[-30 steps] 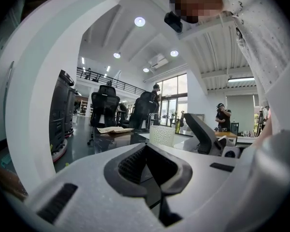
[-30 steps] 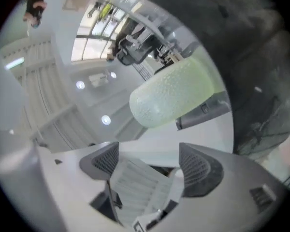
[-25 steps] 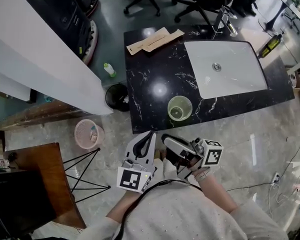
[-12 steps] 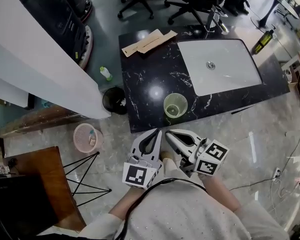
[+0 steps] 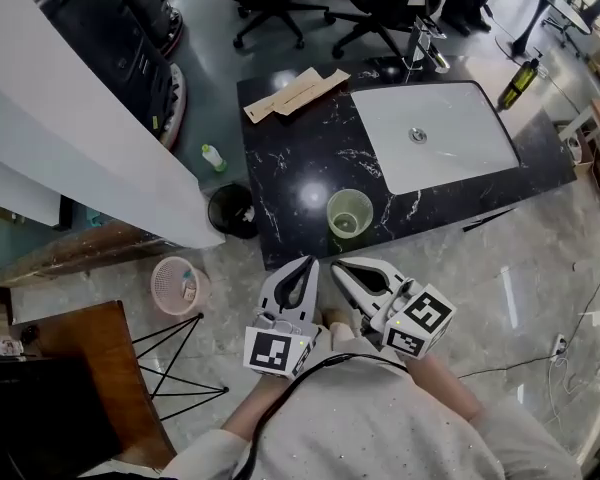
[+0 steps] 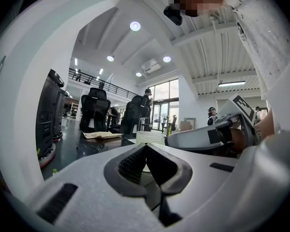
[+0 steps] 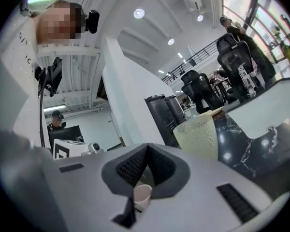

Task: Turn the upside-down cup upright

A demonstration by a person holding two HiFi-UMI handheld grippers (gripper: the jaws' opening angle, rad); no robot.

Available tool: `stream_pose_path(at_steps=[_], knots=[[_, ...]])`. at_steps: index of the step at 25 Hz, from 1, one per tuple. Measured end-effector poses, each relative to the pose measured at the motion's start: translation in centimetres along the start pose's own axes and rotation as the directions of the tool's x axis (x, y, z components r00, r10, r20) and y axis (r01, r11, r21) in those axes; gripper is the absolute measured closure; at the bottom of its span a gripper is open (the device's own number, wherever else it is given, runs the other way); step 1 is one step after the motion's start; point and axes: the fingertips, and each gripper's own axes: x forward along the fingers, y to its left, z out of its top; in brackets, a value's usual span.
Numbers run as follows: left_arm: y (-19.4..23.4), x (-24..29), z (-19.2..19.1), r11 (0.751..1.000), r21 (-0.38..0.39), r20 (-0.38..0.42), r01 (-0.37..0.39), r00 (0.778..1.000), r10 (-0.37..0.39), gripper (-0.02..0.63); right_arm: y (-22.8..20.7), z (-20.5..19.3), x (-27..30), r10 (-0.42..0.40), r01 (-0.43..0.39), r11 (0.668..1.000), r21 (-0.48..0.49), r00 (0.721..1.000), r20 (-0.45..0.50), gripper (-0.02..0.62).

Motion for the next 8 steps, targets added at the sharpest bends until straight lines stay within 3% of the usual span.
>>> stream_pose_path(at_steps=[8], knots=[[0.3, -0.5, 0.8, 1.0, 0.008, 0.007, -0.013, 1.0, 0.013, 0.598, 1.2, -0.3, 0.7, -0.013, 0.007, 0.993, -0.122, 0.999, -0.053, 0.589]])
